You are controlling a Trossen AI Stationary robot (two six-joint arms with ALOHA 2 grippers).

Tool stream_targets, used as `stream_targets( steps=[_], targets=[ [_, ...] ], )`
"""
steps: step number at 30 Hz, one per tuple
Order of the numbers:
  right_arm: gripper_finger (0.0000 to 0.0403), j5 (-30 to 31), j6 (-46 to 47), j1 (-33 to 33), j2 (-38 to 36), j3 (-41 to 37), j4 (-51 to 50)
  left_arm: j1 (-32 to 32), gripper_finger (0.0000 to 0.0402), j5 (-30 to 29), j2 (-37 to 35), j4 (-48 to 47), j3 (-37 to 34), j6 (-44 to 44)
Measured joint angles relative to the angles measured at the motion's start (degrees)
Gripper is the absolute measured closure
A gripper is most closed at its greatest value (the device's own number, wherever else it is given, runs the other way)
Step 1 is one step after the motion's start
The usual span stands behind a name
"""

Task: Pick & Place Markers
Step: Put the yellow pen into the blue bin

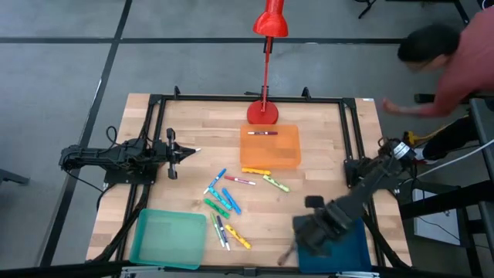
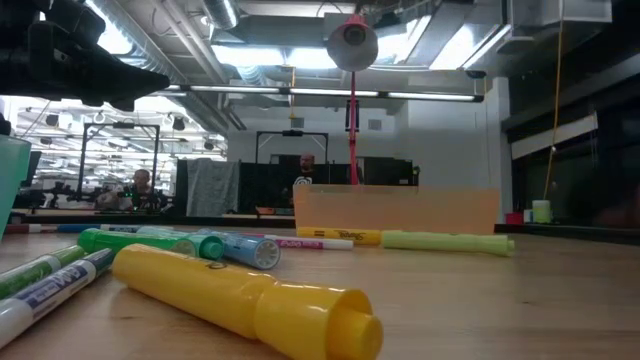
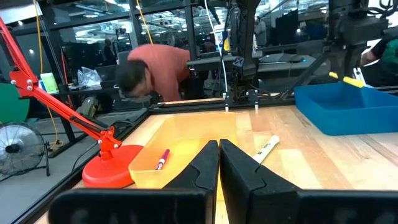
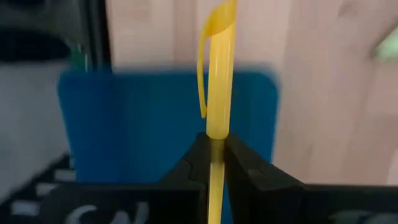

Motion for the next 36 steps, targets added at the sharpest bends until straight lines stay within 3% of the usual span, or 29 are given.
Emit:
stream_targets(
  steps=[9, 17, 31, 36],
  targets=[
    [0.0377, -1.0, 3.4, 8.0, 0.0, -0.4, -1.5, 0.0, 0.0393, 0.0, 0.0, 0.0, 0.0, 0.0],
    [0.0377, -0.8, 9.4, 8.8, 0.7, -0.8, -1.0, 0.0, 0.0389, 0.0, 0.0, 0.0, 0.0, 0.0],
    [0.0376, -3.9, 14.7, 8.8, 0.9, -12.3, 9.2, 0.0, 0.0389, 0.0, 0.0, 0.0, 0.0, 0.0],
    [0.0317, -4.9, 15.4, 8.8, 0.9, -13.3, 9.7, 0.0, 0.0392, 0.0, 0.0, 0.0, 0.0, 0.0]
  ],
)
